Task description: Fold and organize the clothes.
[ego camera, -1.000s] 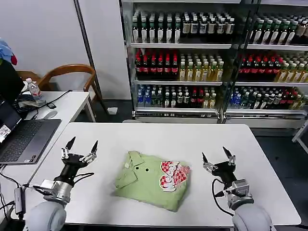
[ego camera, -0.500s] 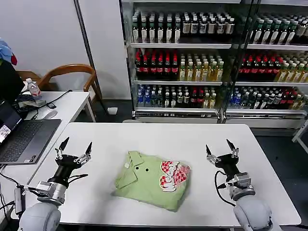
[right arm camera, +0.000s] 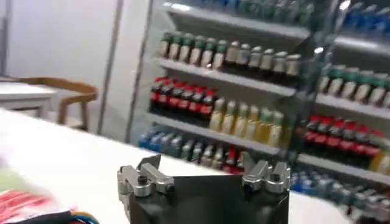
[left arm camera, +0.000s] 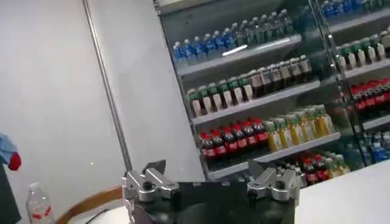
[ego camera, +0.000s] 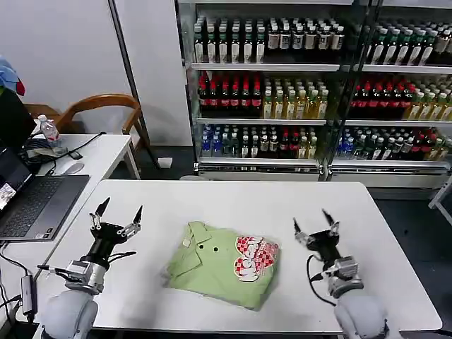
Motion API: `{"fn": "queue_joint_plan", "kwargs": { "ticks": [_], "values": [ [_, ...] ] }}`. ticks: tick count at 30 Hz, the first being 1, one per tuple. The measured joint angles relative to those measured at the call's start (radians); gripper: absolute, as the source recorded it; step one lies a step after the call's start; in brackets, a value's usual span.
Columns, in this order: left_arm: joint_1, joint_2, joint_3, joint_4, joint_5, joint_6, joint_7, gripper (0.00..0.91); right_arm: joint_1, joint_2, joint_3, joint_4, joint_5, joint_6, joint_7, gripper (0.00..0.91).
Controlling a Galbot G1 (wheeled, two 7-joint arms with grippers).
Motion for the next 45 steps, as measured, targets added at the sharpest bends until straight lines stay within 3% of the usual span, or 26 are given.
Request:
{"fn": "queue_joint_plan", "kwargs": {
  "ticks": [9,15,33,45],
  "values": [
    [0.009,-0.003,-0.005,-0.002,0.006,-0.01,-0.009,0.907,-0.048,-0.009,-0.115,-0.007,0.001,-0.004,-0.091,0.907],
    [0.027,-0.011,-0.027,-0.012,0.008,-0.011,-0.015,0.907,-0.038,0.002,-0.171,-0.029,-0.007,-0.022,-0.111,0.907],
    [0.026,-0.032,-0.04,-0.004,0.011,-0.003,-0.02,0.907,0.119,0.049,-0.19,-0.178,0.012,-0.069,0.024,0.907],
    [0.037,-0.038,-0.038,-0.027,0.014,0.005,-0.021,0.907,0.159,0.036,-0.152,-0.168,0.039,-0.024,0.058,0.907]
  ]
}}
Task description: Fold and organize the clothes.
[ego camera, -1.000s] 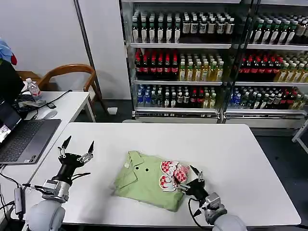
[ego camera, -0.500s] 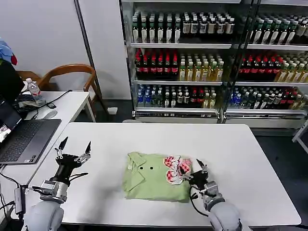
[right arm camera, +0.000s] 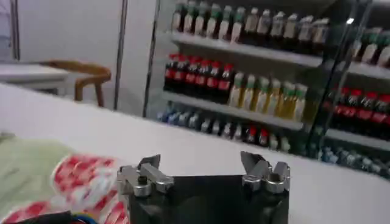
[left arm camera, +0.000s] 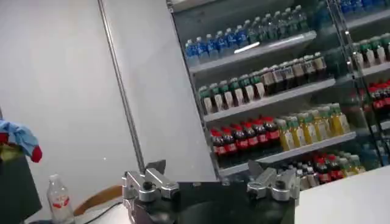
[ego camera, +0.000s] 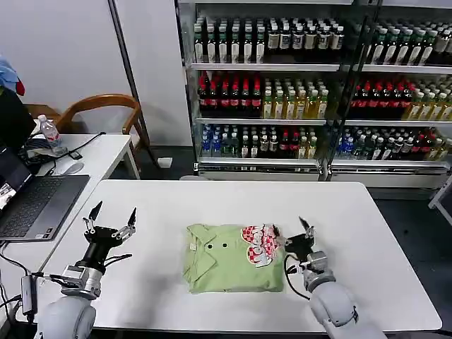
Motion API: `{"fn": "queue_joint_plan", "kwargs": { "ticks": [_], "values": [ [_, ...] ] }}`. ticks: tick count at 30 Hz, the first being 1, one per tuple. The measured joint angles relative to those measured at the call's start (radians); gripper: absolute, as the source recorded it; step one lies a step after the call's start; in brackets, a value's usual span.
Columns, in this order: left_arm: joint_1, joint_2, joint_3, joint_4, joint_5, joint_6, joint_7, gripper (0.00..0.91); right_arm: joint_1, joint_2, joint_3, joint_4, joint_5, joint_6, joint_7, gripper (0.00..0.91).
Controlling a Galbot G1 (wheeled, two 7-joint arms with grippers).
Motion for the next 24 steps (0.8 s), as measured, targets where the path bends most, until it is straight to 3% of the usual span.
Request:
{"fn": "queue_joint_plan", "kwargs": {
  "ticks": [24],
  "values": [
    [0.011,0.005,0.015,-0.038,0.055,0.015,-0.011,0.907,0.004,-0.051,0.184,0.046,0.05,0.061,0.005,0.907]
  ]
}}
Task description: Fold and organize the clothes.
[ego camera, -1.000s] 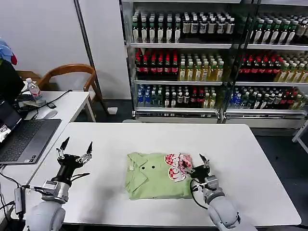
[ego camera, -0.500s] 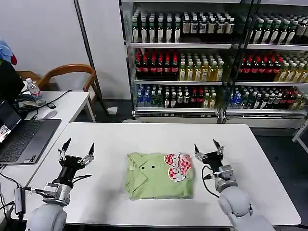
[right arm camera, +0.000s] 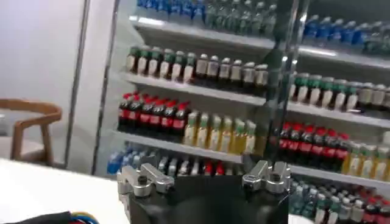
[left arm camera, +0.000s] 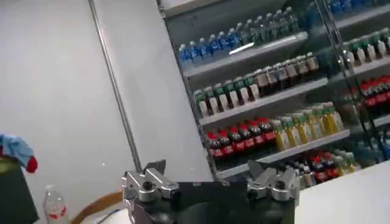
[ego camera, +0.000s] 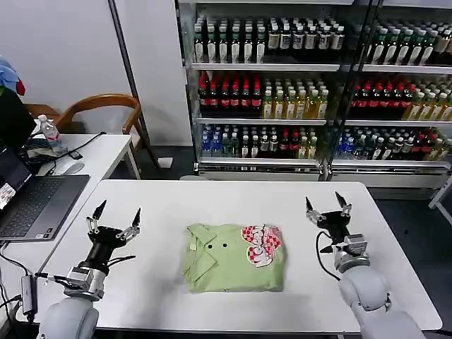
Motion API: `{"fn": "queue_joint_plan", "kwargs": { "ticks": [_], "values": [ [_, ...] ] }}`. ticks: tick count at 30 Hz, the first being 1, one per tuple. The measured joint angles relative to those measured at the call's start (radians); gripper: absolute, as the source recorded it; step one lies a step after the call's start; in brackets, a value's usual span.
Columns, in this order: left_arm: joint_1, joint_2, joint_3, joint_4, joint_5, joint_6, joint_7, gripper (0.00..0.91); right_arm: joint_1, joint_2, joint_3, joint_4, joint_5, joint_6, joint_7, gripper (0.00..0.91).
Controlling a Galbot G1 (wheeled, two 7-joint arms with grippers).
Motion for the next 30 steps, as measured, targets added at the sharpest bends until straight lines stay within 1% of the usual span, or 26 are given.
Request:
{"fn": "queue_joint_plan", "kwargs": {
  "ticks": [10,17,24,30],
  "values": [
    [-0.027,0.024,-0.005,0.006,0.03,0.031,-0.024,0.907,0.017,-0.001,0.038,-0.012,-0.001,0.023,-0.012,0.907],
    [-0.039,0.023,0.002,0.017,0.034,0.029,-0.025,0.907,0.002,-0.002,0.052,-0.005,-0.024,0.043,-0.027,0.907],
    [-0.047,0.02,0.005,0.03,0.024,0.018,-0.014,0.907,-0.022,-0.007,0.074,0.004,-0.051,0.016,-0.02,0.907],
    [-0.038,0.028,0.007,0.027,-0.023,0.023,-0.015,0.907,-0.041,-0.002,0.083,0.007,-0.079,0.027,-0.028,0.907]
  ]
}}
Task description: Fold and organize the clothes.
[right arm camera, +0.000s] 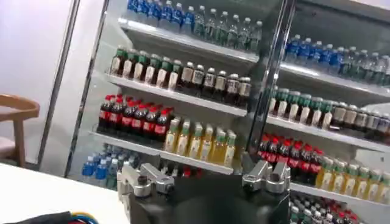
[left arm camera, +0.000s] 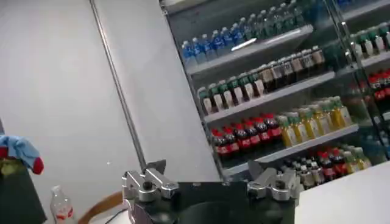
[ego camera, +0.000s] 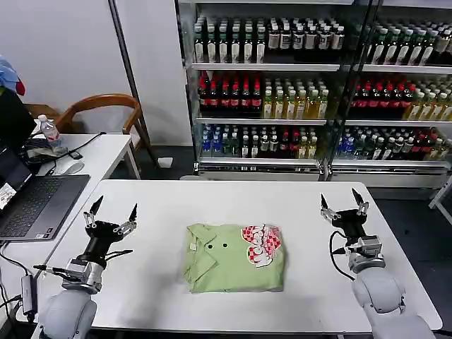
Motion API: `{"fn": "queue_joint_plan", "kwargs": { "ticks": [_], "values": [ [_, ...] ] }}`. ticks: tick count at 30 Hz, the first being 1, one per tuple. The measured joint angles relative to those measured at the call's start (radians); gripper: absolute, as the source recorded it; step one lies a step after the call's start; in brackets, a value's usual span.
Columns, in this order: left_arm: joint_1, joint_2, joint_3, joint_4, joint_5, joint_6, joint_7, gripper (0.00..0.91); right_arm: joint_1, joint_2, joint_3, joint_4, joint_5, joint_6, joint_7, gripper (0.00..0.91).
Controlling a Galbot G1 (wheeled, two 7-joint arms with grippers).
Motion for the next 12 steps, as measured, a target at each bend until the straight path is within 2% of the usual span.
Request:
{"fn": "queue_joint_plan", "kwargs": {
  "ticks": [12],
  "values": [
    [0.042,0.033,-0.017,0.003,-0.041,-0.056,0.008,0.907,-0.027,0.027,0.013,-0.001,-0.075,0.064,-0.025,0.907]
  ]
}}
